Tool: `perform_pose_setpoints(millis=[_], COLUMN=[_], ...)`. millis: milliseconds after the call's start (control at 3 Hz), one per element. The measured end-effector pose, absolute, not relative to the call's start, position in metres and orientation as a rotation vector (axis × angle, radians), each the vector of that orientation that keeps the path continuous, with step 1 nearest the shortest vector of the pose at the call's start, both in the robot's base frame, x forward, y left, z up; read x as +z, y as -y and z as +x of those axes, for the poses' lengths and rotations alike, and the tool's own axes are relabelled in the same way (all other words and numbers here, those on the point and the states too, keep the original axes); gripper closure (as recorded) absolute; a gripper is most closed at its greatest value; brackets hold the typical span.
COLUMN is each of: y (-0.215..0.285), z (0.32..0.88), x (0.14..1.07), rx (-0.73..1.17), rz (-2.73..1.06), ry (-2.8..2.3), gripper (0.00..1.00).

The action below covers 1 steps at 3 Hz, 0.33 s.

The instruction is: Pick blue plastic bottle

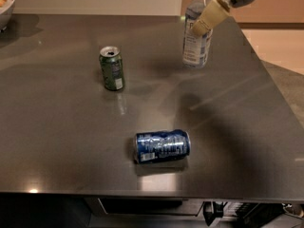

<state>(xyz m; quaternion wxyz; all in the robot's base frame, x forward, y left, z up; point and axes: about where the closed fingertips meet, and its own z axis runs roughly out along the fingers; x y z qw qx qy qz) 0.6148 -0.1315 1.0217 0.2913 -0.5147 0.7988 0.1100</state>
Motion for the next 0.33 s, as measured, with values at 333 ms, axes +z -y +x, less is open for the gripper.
perform_pose_setpoints(millis=[333], y=[0.1314], z=[0.6149], x=[1.0216], rx=[0.293], rz=[-1.372], ry=[-2.130], gripper=[1.00])
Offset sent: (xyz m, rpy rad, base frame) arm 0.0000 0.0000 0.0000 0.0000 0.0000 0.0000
